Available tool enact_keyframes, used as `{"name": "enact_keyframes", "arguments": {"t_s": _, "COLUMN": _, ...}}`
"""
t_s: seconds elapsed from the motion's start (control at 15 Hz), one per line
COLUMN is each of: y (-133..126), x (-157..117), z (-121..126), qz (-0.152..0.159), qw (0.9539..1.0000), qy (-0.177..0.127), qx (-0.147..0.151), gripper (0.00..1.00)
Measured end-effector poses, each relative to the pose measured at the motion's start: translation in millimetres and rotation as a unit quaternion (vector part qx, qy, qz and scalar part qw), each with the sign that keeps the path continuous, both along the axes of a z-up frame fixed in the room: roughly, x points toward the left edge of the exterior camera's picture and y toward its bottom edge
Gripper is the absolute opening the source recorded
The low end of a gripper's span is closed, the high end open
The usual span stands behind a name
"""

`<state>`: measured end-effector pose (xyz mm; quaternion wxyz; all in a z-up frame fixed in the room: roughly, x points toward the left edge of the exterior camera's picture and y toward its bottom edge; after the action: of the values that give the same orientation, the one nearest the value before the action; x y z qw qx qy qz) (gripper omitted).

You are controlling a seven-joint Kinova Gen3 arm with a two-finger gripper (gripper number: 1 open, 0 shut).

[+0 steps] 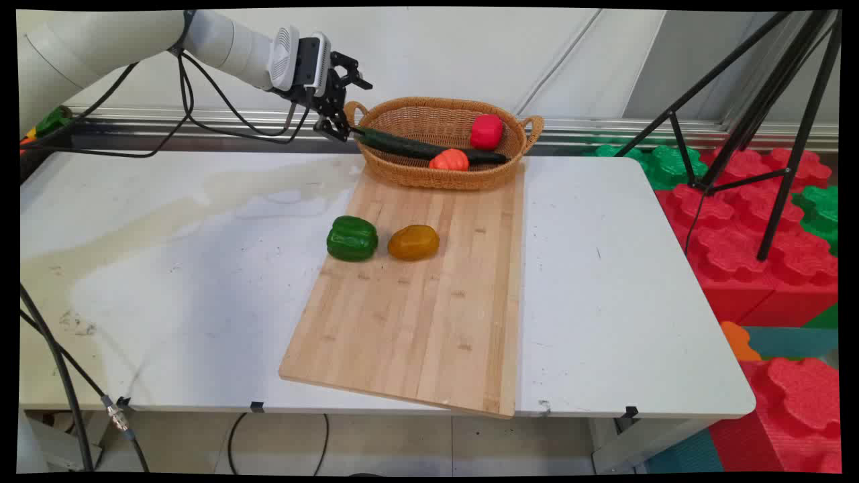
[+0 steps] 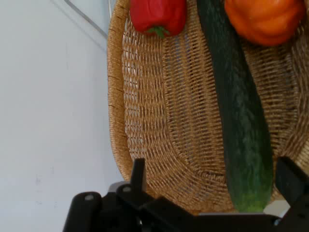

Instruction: Pick up the potato from the cutting board

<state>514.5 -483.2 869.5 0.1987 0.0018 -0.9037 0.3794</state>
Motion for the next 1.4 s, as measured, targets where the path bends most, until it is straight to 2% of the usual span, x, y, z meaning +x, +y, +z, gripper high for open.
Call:
{"name": "enact_keyframes", "arguments": {"t_s": 0.4, "y": 15.4, "x": 2.2, "z": 16.6, "qz": 0.006, "qw": 0.9994, "qy": 0.03, "qx": 0.017, "gripper": 1.0}}
{"name": "enact_keyframes", "arguments": {"t_s": 0.73, "y": 42.7, "x": 10.9, "z": 38.1, "qz": 0.025, "qw": 0.9964, "qy": 0.064, "qx": 0.049, "gripper": 1.0}}
{"name": "enact_keyframes", "arguments": {"t_s": 0.93, "y": 59.6, "x": 16.2, "z": 50.7, "qz": 0.04, "qw": 0.9931, "qy": 0.085, "qx": 0.07, "gripper": 1.0}}
{"name": "enact_keyframes", "arguments": {"t_s": 1.4, "y": 109.2, "x": 28.3, "z": 74.9, "qz": 0.069, "qw": 0.98, "qy": 0.128, "qx": 0.135, "gripper": 1.0}}
